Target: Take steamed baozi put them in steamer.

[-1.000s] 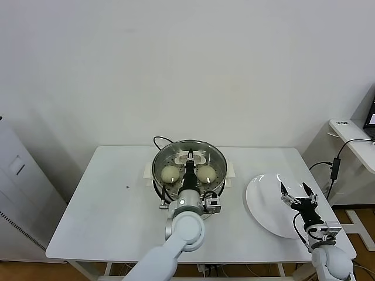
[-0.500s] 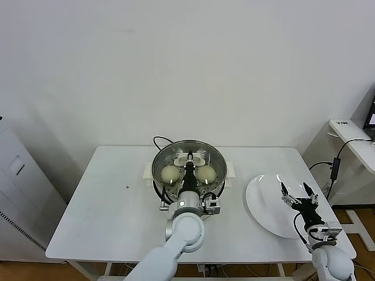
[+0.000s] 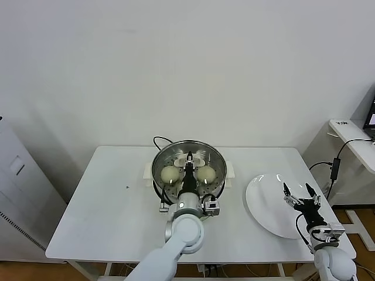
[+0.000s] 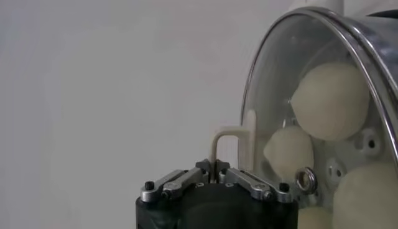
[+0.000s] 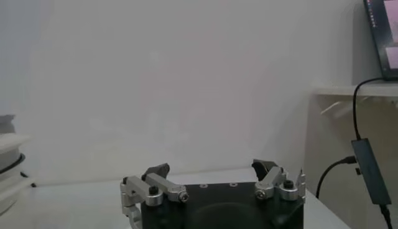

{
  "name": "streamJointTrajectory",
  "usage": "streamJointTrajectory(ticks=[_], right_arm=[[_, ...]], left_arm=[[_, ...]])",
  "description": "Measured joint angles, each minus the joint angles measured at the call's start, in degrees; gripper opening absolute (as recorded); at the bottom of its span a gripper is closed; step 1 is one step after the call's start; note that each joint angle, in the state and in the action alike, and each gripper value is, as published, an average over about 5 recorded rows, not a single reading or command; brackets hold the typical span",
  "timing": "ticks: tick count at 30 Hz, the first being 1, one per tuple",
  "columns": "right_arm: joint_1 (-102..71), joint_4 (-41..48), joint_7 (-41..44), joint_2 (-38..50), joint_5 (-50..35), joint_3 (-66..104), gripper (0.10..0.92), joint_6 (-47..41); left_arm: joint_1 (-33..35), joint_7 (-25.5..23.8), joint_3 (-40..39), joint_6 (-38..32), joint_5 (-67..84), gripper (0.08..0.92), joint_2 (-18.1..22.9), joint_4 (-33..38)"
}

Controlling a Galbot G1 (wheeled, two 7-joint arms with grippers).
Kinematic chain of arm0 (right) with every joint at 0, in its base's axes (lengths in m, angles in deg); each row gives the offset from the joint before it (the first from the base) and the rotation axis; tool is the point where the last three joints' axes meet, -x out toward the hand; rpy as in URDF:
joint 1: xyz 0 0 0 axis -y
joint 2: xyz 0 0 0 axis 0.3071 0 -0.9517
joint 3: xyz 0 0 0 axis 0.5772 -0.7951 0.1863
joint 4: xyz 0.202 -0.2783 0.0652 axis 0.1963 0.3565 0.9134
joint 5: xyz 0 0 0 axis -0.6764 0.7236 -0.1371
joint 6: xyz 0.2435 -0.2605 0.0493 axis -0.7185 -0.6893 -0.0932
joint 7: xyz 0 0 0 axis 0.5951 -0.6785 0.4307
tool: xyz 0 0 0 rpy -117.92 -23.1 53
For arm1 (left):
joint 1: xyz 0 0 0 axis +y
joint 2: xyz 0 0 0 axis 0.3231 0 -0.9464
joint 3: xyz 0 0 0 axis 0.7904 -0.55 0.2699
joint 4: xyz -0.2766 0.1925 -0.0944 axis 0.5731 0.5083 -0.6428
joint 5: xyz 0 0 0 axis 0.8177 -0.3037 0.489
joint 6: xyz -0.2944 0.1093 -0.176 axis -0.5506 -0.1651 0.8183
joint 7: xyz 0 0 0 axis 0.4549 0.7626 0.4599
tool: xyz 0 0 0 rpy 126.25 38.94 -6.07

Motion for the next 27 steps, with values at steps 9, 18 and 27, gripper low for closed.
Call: streamJointTrajectory(ticks=[9, 18, 27], right_arm=[[0.0, -0.1, 0.1, -0.1, 0.0, -0.1, 0.823, 0.0], [0.4, 0.0, 0.3, 0.0, 0.0, -0.3, 0.823, -0.1], [0.7, -1.3, -0.1, 0.4, -0.9, -1.4, 0.823, -2.2]], left_arm=[[1.2, -0.3, 0.2, 0.0, 1.1, 0.469, -1.5, 2.6], [1.7, -4.4, 2.0, 0.0, 14.0, 0.729, -6.5, 13.9], [1.2, -4.4, 11.2, -2.0, 46.5, 0.822, -12.3, 25.3]])
